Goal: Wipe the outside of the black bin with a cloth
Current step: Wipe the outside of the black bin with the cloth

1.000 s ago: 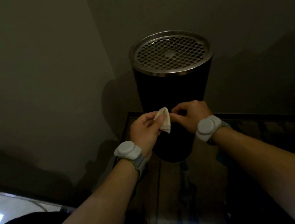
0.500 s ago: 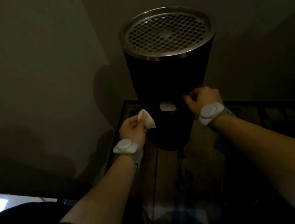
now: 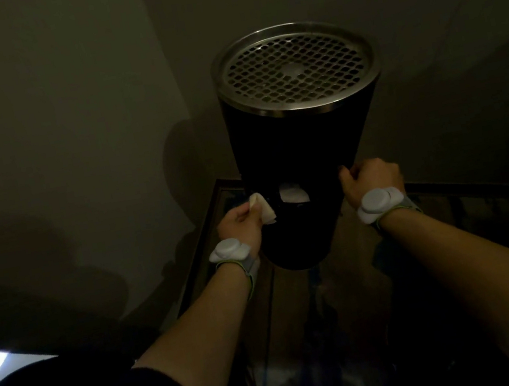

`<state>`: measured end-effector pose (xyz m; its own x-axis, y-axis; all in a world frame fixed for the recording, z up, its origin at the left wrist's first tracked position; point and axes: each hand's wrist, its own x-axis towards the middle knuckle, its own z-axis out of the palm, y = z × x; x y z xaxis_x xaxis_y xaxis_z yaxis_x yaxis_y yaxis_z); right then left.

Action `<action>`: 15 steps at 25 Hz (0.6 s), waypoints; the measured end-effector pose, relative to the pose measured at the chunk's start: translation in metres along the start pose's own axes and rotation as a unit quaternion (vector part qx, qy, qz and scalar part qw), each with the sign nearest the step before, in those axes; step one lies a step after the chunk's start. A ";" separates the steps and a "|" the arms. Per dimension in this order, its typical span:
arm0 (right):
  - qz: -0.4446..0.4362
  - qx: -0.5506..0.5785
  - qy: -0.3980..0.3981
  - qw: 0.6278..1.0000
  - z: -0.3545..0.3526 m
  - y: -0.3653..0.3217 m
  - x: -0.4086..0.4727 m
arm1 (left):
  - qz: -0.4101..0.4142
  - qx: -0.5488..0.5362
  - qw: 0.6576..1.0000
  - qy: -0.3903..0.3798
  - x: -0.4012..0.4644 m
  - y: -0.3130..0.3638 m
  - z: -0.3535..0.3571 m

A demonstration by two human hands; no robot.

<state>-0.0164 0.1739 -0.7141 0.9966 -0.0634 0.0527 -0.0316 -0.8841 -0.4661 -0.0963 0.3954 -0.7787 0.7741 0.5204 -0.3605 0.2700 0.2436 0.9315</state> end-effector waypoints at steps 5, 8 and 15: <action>-0.010 -0.002 -0.008 1.000 -0.001 0.004 0.005 | -0.022 0.015 1.000 0.016 0.019 -0.003 0.004; -0.007 -0.001 -0.010 1.000 0.001 0.004 0.005 | -0.020 0.017 0.999 0.045 0.029 0.004 0.008; 0.001 0.004 -0.005 1.000 0.001 0.005 0.006 | 0.013 -0.008 0.999 0.037 0.043 0.018 0.012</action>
<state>-0.0110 0.1697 -0.7168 0.9973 -0.0599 0.0431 -0.0324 -0.8806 -0.4727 -0.0511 0.4128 -0.7770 0.7358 0.5857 -0.3400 0.2414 0.2423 0.9397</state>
